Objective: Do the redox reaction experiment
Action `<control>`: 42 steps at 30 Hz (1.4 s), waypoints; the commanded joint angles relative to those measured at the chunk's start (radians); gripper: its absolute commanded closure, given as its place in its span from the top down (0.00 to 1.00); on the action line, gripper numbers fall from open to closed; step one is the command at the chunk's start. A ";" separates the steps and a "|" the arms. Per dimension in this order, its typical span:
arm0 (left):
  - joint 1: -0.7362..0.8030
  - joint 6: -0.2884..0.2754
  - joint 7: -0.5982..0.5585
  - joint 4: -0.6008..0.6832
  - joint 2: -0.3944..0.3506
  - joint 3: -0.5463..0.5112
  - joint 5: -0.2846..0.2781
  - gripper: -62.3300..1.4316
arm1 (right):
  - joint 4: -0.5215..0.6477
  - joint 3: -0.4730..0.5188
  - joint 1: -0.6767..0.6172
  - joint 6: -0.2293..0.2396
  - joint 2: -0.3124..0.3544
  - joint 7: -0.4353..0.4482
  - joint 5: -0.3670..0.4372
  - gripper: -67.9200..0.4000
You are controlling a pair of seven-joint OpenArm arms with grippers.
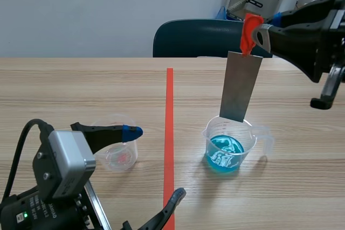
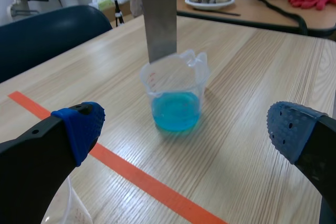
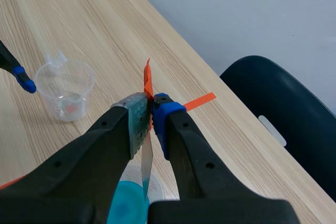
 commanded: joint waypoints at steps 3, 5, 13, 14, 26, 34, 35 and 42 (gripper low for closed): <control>-0.003 0.001 0.009 0.009 0.005 -0.003 -0.009 1.00 | 0.050 0.035 0.006 0.006 0.019 -0.069 0.079 0.02; -0.003 0.001 0.009 0.009 0.005 -0.003 -0.009 1.00 | 0.073 0.049 0.006 0.006 0.019 -0.116 0.117 0.02; -0.003 0.001 0.009 0.009 0.005 -0.003 -0.009 1.00 | 0.160 0.114 0.006 0.006 0.019 -0.266 0.258 0.02; -0.003 0.001 0.009 0.009 0.005 -0.003 -0.009 1.00 | 0.169 0.122 0.006 0.006 0.019 -0.282 0.273 0.02; -0.004 0.001 0.004 0.009 0.005 -0.003 -0.009 1.00 | 0.206 0.159 0.006 0.006 0.019 -0.364 0.378 0.02; -0.004 0.002 -0.049 0.009 0.005 -0.003 -0.009 1.00 | 0.206 0.159 0.006 0.006 0.018 -0.367 0.377 0.02; -0.004 0.002 -0.052 0.009 0.005 -0.003 -0.009 1.00 | 0.206 0.159 0.006 0.006 0.018 -0.367 0.377 0.02; -0.003 0.002 -0.056 0.009 0.005 -0.003 -0.009 1.00 | 0.206 0.159 0.006 0.006 0.018 -0.367 0.377 0.02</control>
